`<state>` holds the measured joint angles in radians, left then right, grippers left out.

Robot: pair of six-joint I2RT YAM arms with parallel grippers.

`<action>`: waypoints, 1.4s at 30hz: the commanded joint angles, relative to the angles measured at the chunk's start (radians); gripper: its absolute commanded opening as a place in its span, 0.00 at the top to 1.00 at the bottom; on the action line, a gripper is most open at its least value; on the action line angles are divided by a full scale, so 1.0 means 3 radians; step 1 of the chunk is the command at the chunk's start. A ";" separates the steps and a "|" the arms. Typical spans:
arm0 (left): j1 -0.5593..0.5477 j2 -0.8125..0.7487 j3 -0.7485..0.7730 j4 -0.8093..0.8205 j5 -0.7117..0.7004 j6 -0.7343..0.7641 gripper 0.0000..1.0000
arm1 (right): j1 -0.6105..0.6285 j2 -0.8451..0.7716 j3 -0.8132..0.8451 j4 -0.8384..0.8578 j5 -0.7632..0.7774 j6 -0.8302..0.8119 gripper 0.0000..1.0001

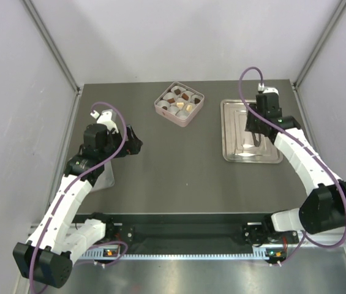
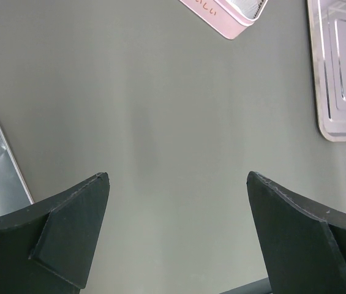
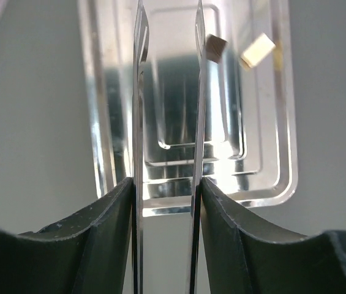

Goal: Pack the chocolate

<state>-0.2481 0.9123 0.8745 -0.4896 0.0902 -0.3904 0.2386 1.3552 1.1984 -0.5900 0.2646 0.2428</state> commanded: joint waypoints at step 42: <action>0.0024 -0.0014 0.0010 0.0159 0.0021 0.0003 0.01 | -0.0596 0.0933 -0.0088 0.0550 -0.0227 0.0367 0.56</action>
<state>-0.2462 0.9123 0.8745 -0.4900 0.0933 -0.3904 0.0769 1.6238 1.1202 -0.4839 0.1822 0.3447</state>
